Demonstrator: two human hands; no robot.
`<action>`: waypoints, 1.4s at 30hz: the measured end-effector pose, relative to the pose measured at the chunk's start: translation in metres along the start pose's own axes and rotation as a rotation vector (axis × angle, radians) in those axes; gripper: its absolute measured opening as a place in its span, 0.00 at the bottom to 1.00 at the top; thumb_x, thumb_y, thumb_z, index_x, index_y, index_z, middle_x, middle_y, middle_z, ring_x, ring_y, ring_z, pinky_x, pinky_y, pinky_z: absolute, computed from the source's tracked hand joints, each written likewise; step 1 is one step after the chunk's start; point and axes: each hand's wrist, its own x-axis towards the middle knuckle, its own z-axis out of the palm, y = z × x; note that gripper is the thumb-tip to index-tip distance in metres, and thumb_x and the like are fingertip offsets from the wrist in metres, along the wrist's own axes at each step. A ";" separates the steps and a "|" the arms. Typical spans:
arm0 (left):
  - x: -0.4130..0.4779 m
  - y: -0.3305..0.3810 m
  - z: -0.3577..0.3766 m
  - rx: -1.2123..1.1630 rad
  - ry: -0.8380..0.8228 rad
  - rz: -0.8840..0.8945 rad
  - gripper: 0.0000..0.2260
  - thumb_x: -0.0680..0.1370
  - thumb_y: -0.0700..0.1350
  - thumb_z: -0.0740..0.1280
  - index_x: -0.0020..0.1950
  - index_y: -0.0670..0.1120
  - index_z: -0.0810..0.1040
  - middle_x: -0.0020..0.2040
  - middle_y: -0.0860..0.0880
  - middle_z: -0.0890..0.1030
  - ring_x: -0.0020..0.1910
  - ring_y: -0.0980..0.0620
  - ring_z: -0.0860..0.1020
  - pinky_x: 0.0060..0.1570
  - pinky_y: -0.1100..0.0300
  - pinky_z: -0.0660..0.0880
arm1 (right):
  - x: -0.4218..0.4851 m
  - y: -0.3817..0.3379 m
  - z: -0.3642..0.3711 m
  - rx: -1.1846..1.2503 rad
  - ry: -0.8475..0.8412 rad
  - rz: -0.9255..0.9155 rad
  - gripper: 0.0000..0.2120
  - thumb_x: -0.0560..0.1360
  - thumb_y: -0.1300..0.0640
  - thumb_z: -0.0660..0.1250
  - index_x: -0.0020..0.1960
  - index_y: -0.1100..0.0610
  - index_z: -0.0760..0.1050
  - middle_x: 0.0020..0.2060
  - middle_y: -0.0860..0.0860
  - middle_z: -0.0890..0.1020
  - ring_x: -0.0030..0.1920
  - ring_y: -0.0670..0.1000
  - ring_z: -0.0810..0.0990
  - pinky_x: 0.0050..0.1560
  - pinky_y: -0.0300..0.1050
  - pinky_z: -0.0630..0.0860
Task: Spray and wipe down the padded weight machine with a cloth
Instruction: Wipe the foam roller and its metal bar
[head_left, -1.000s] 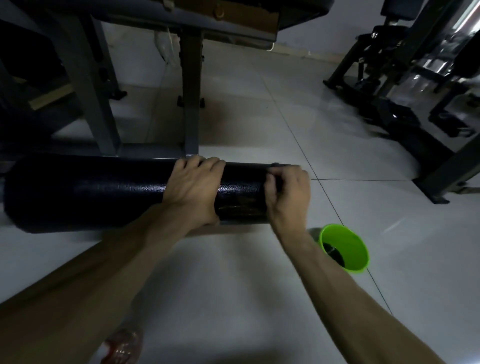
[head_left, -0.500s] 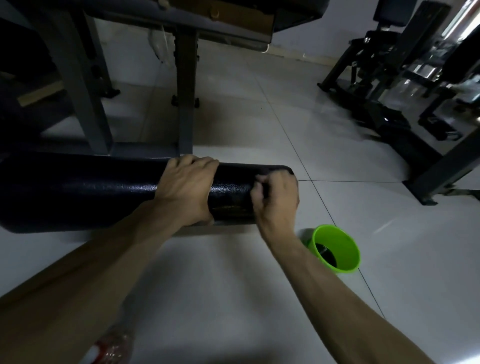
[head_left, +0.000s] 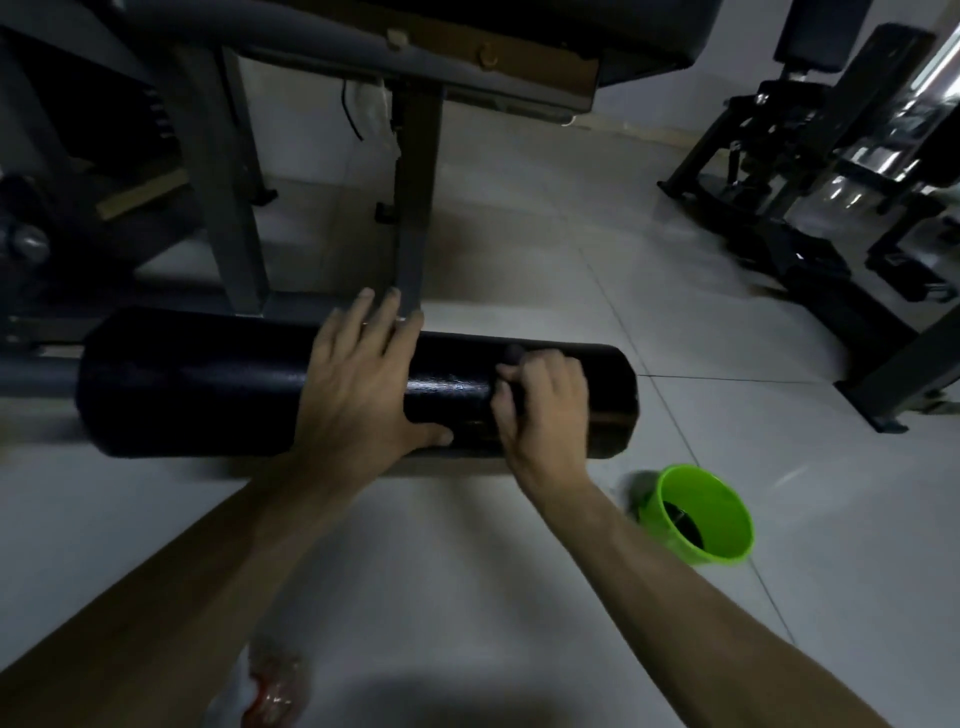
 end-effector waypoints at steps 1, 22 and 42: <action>-0.008 -0.011 0.000 -0.012 0.071 -0.009 0.56 0.55 0.67 0.81 0.77 0.44 0.68 0.80 0.40 0.64 0.79 0.38 0.60 0.77 0.39 0.57 | 0.005 -0.022 0.012 0.018 -0.019 -0.048 0.06 0.78 0.58 0.67 0.50 0.60 0.79 0.49 0.58 0.79 0.47 0.61 0.74 0.47 0.57 0.71; -0.129 -0.172 -0.021 -0.963 0.224 -0.756 0.26 0.76 0.36 0.73 0.73 0.48 0.73 0.62 0.55 0.78 0.54 0.67 0.78 0.54 0.74 0.74 | 0.055 -0.187 0.089 0.151 -0.253 -0.491 0.04 0.80 0.61 0.68 0.51 0.62 0.79 0.46 0.59 0.77 0.45 0.63 0.76 0.46 0.58 0.74; -0.114 -0.186 -0.030 -0.877 0.213 -0.678 0.22 0.77 0.43 0.75 0.71 0.48 0.78 0.59 0.49 0.75 0.56 0.53 0.78 0.54 0.76 0.70 | 0.052 -0.181 0.081 0.164 -0.234 -0.327 0.04 0.80 0.61 0.68 0.52 0.62 0.79 0.47 0.57 0.77 0.48 0.60 0.78 0.48 0.58 0.77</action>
